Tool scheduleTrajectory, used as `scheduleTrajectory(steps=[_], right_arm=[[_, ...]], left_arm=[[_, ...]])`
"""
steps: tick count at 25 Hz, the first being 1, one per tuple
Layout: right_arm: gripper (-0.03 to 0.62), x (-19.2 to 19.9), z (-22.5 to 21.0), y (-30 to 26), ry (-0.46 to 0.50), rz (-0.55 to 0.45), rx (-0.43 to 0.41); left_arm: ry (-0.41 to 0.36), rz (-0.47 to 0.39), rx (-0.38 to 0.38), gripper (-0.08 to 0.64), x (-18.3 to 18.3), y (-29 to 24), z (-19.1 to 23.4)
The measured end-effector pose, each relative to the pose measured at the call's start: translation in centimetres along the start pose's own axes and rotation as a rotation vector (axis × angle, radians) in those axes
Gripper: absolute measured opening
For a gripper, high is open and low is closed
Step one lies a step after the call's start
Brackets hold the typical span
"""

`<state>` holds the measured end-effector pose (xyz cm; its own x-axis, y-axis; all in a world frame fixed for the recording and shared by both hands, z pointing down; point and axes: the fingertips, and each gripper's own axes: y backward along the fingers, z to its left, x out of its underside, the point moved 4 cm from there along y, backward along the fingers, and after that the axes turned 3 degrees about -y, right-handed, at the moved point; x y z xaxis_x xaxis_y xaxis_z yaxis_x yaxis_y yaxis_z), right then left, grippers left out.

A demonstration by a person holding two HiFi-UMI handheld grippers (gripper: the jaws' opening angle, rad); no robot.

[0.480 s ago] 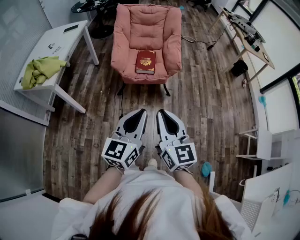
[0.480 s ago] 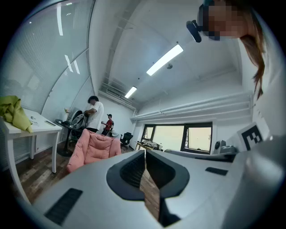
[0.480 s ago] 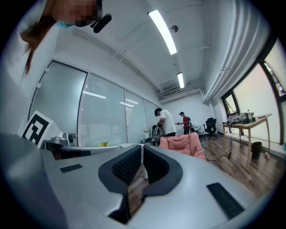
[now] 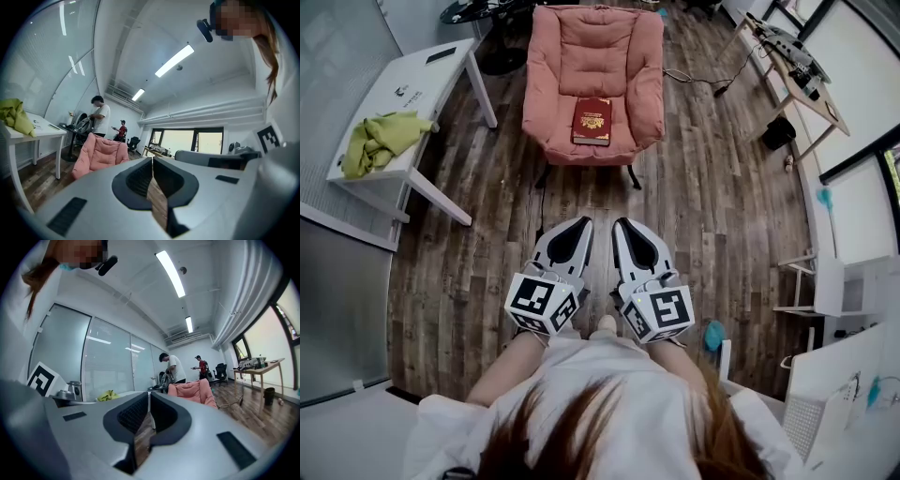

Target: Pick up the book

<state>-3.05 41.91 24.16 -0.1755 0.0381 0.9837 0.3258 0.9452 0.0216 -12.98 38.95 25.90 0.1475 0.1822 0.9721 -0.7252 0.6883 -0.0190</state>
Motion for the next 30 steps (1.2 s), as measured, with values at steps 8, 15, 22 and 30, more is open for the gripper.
scheduleTrajectory(steps=[8,15,22,30], right_arm=[[0.037,0.5,1.0,-0.2,-0.023,-0.02,0.028],[0.037,1.2,2.7,-0.9,-0.026,-0.023,0.068],[0.037,2.3,4.3,-1.5,-0.012,-0.002,0.074],[0.037,2.9,1.6,-4.8,-0.047,-0.012,0.067]], left_arm=[[0.003,0.002,0.03,0.005,-0.2,0.9,0.8],[-0.002,0.028,0.069,0.005,0.3,2.1,2.5],[0.044,0.062,0.072,0.005,2.0,3.1,4.6],[0.036,0.088,0.07,0.005,2.6,-0.3,6.2]])
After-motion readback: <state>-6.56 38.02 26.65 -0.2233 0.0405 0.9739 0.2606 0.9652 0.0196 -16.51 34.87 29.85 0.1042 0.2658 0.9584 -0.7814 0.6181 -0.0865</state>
